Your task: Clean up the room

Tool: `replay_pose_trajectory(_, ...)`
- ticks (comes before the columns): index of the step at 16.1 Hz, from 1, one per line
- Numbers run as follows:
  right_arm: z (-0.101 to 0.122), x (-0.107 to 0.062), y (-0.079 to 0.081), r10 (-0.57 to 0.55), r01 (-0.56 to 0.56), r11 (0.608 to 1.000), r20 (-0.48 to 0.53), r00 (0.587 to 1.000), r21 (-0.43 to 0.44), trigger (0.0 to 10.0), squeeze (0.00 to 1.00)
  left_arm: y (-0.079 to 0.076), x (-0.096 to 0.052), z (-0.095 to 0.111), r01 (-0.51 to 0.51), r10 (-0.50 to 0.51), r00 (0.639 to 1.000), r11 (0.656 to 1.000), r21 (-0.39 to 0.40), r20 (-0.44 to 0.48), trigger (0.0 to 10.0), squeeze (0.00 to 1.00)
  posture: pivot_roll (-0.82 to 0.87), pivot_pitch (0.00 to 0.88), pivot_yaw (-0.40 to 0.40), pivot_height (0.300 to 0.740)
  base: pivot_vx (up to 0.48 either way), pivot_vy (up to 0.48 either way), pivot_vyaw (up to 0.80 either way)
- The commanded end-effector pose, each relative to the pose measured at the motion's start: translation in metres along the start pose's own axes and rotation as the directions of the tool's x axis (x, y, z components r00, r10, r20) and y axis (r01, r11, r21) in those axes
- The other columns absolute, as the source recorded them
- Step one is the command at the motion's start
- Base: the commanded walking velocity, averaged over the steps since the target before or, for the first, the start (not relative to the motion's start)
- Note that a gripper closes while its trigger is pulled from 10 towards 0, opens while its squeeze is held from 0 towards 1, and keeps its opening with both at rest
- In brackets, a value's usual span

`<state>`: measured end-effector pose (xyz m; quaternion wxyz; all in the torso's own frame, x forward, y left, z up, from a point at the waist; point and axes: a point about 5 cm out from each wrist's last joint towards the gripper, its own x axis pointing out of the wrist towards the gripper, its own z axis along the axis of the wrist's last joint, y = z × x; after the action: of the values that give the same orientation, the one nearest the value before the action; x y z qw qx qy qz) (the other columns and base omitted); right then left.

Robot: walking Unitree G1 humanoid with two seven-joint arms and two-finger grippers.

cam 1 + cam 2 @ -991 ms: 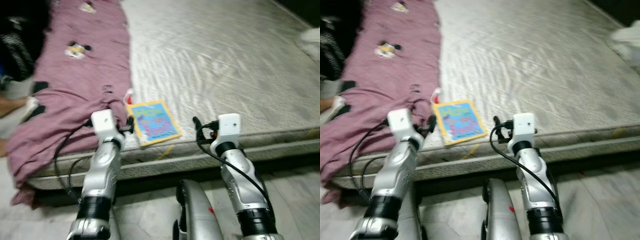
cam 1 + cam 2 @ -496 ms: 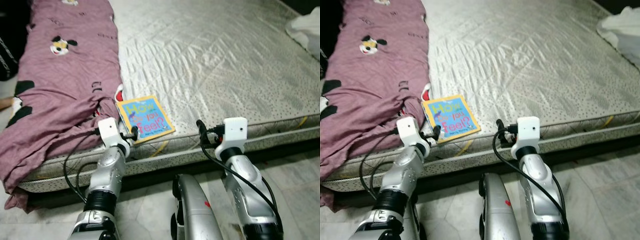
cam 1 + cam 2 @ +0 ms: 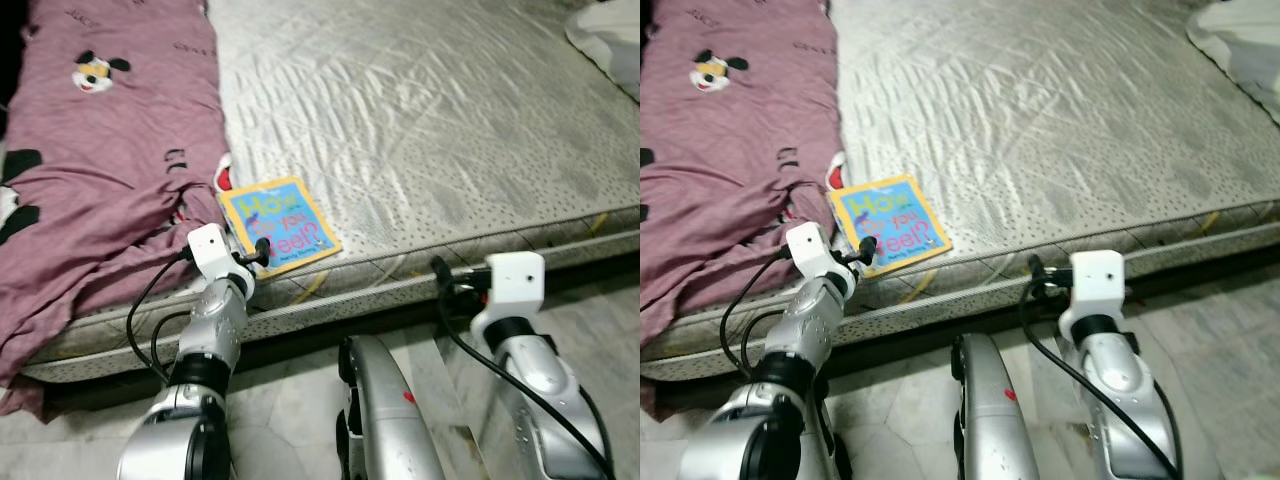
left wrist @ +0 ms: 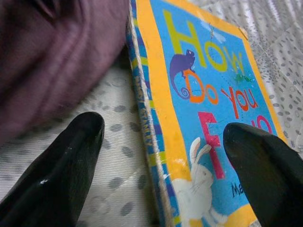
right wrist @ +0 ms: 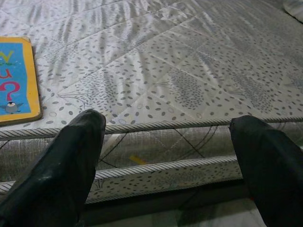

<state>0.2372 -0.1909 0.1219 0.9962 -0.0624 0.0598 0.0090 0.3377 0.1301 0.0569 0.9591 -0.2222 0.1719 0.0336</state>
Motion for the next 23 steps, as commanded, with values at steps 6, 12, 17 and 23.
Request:
replay_pose_trajectory(6,0.007,-0.013,-0.006,0.012,-0.012,1.000,-0.010,1.000,-0.018,10.0,0.00,-0.009,0.009,-0.002,0.094,-0.098,0.992,0.994,-0.061,-0.073,10.0,0.00,-0.24,0.205,-0.078,0.510,0.000,0.000,0.00)
replay_pose_trajectory(12,0.010,-0.013,-0.011,0.006,-0.007,0.999,-0.013,1.000,-0.037,10.0,0.00,-0.016,0.011,-0.003,0.187,-0.200,0.975,0.974,-0.126,-0.097,0.0,0.00,-0.25,0.183,-0.082,0.510,0.000,0.000,0.00)
replay_pose_trajectory(17,0.011,-0.004,-0.010,0.006,-0.006,0.999,-0.003,1.000,-0.041,10.0,0.00,-0.016,0.011,-0.003,0.222,-0.236,0.967,0.966,-0.134,-0.094,0.0,0.00,-0.24,0.154,-0.077,0.510,0.000,0.000,0.00)
replay_pose_trajectory(23,0.013,0.011,-0.007,0.009,-0.008,0.999,0.030,1.000,-0.039,10.0,0.00,-0.010,0.013,0.008,0.227,-0.238,0.969,0.964,-0.140,-0.066,0.0,0.00,-0.21,0.113,-0.070,0.510,0.000,0.000,0.00)
